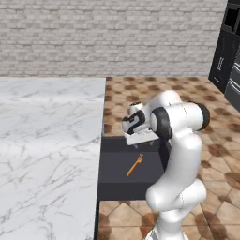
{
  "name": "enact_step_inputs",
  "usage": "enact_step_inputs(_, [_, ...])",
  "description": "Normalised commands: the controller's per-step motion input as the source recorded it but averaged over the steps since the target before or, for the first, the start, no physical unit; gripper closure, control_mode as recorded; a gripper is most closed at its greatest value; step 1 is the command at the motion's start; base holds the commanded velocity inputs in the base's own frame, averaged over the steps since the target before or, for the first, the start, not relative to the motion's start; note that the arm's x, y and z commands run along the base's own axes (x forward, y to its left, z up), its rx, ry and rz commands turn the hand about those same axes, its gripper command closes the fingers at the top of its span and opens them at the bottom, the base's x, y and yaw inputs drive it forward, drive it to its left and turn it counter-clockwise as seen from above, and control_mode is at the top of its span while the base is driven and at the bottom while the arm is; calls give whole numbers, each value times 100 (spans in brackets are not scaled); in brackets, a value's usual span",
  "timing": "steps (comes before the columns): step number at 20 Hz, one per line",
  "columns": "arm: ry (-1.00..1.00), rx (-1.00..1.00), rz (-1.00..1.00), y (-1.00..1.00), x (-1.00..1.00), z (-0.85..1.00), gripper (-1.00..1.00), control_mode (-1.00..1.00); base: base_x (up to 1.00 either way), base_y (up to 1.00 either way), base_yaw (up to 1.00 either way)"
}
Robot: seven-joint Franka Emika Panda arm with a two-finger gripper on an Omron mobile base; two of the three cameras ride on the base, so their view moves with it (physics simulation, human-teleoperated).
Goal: Organize the utensils by type. Pick up the wooden spoons from the counter and place them in the open cabinet. Then pick up the metallic utensils from the counter and place them in the open drawer.
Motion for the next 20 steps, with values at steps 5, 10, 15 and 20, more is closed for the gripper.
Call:
enact_step_inputs(5, [-20, 12, 26, -9, -74, 55, -100, -100, 0, 0, 0])
enact_step_inputs(10, [-18, 18, 1, -6, -62, 66, -100, -100, 0, 0, 0])
enact_step_inputs(15, [-2, 19, 0, -10, -44, 73, -100, -100, 0, 0, 0])
enact_step_inputs(20, [0, 3, 0, -4, -36, 57, -100, -100, 0, 0, 0])
